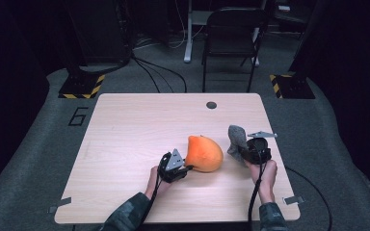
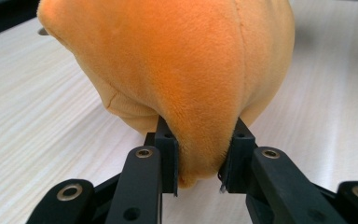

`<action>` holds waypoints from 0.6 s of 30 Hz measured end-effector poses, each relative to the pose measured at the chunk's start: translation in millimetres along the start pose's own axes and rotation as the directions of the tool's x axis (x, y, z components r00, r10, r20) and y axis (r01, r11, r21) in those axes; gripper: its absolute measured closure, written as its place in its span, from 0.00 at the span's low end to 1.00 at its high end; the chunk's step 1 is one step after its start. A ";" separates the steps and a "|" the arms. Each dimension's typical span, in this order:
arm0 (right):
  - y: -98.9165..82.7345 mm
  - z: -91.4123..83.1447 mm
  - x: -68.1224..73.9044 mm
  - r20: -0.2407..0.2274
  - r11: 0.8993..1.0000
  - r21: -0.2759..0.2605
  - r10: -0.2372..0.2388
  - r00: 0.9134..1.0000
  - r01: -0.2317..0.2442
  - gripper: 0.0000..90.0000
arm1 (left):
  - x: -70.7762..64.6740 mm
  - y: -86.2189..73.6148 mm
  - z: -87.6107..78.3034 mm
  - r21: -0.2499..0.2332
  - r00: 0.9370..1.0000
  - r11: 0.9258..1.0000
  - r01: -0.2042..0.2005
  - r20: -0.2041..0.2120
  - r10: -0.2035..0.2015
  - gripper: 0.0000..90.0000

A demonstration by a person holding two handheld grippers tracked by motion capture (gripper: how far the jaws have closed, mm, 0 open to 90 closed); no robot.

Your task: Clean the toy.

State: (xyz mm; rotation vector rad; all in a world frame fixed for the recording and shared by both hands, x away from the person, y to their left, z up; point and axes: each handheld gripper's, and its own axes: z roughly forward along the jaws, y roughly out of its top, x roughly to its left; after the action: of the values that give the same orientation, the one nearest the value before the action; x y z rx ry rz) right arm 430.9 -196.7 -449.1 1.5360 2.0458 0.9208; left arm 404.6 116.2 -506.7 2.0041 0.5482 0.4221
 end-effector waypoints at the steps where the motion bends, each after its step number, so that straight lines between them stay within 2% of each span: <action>1: 0.0 -0.4 -0.3 0.001 1.000 -0.002 0.002 1.000 -0.002 0.83 | 0.6 2.0 -1.6 -0.001 1.000 1.000 0.013 0.007 -0.013 0.81; 3: 0.2 -1.6 -1.0 0.002 1.000 -0.004 0.007 1.000 -0.007 0.83 | 1.9 5.9 -5.7 -0.013 0.998 0.998 0.060 0.018 -0.060 0.81; 10: 0.9 -3.8 -1.8 0.005 1.000 -0.009 0.010 1.000 -0.010 0.83 | 7.5 19.4 -21.0 -0.001 0.988 0.988 0.153 0.021 -0.153 0.80; 13: 1.6 -4.8 -0.9 0.002 1.000 -0.011 0.004 1.000 -0.004 0.83 | 8.2 22.4 -24.7 0.018 0.981 0.981 0.193 0.030 -0.193 0.80; 14: 1.8 -5.0 -0.8 0.005 1.000 -0.012 0.003 1.000 -0.003 0.83 | 7.8 23.1 -26.2 0.028 0.974 0.975 0.222 0.036 -0.222 0.80; 15: 2.0 -5.5 -0.4 0.002 1.000 -0.015 0.002 1.000 -0.002 0.83 | 9.5 23.6 -27.3 0.036 0.975 0.975 0.219 0.043 -0.220 0.80; 16: 2.0 -5.9 -0.9 0.003 1.000 -0.014 -0.006 1.000 0.006 0.83 | 9.8 23.8 -28.4 0.038 0.971 0.972 0.234 0.042 -0.235 0.80; 17: 2.2 -6.3 -0.6 0.004 1.000 -0.014 -0.005 1.000 0.005 0.83 | 10.2 23.9 -30.2 0.043 0.964 0.964 0.262 0.040 -0.263 0.80; 18: 2.3 -7.0 -0.9 0.006 1.000 -0.015 -0.005 1.000 0.005 0.83 | 11.4 23.6 -31.4 0.047 0.962 0.962 0.268 0.040 -0.270 0.80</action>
State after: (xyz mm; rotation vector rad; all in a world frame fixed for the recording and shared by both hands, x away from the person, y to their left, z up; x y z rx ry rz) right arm 428.1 -199.0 -442.6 1.5233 2.0338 0.9264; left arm 403.0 135.4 -470.6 1.9378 0.7938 0.1984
